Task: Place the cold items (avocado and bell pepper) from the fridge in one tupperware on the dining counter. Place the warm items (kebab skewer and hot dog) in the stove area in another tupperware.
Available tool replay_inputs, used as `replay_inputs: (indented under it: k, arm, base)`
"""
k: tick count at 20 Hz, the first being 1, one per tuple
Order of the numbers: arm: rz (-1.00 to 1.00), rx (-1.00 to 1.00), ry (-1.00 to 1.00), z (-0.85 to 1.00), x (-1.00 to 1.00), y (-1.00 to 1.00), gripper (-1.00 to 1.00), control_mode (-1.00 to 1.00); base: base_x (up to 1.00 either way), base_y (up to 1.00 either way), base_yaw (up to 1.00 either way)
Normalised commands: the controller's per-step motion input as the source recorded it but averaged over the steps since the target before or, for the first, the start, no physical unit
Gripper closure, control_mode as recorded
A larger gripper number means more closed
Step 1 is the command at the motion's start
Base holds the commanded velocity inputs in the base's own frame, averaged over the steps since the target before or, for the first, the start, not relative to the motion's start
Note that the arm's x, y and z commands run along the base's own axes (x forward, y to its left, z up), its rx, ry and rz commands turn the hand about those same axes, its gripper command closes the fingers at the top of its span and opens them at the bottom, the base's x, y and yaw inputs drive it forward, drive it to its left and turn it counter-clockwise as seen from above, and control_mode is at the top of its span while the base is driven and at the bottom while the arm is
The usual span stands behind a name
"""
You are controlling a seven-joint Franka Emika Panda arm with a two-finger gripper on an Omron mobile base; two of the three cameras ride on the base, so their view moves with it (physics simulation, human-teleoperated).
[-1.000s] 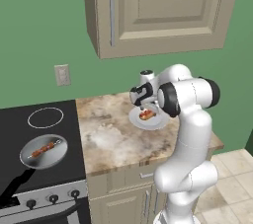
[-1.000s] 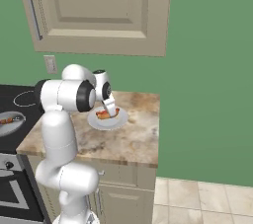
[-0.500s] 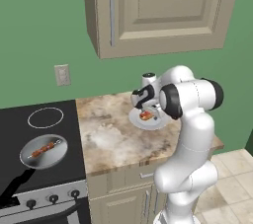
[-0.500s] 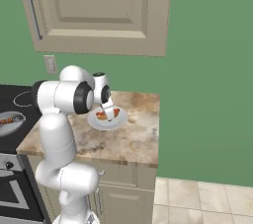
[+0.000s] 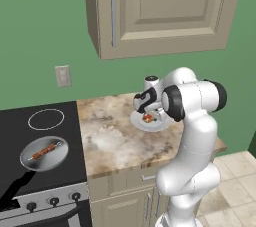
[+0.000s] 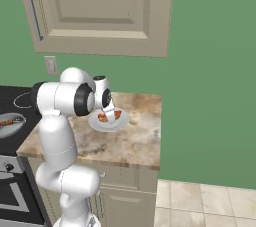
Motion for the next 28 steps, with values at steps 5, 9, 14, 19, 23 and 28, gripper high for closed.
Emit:
replay_inputs:
  k: [5,9,14,19,23,28]
  arm:
    - [0.0,0.0,-0.01,0.02,-0.2,0.0,1.0,-1.0]
    - [0.14,0.01,-0.07,0.49,-0.81,0.01,1.0,-1.0]
    - [0.23,0.03,-0.07,0.77,-1.0,-0.02,1.0,-1.0]
    - [0.27,0.0,-0.02,0.88,-1.0,0.01,1.0,-1.0]
    - [0.28,0.0,-0.1,0.64,-1.0,0.01,1.0,-1.0]
    - [0.23,-0.02,-0.03,0.64,-1.0,0.22,1.0,-1.0]
  base:
    - [0.0,0.0,0.0]
    - [0.0,0.0,0.0]
    - [0.0,0.0,0.0]
    - [0.0,0.0,0.0]
    - [0.0,0.0,0.0]
    - [0.0,0.0,0.0]
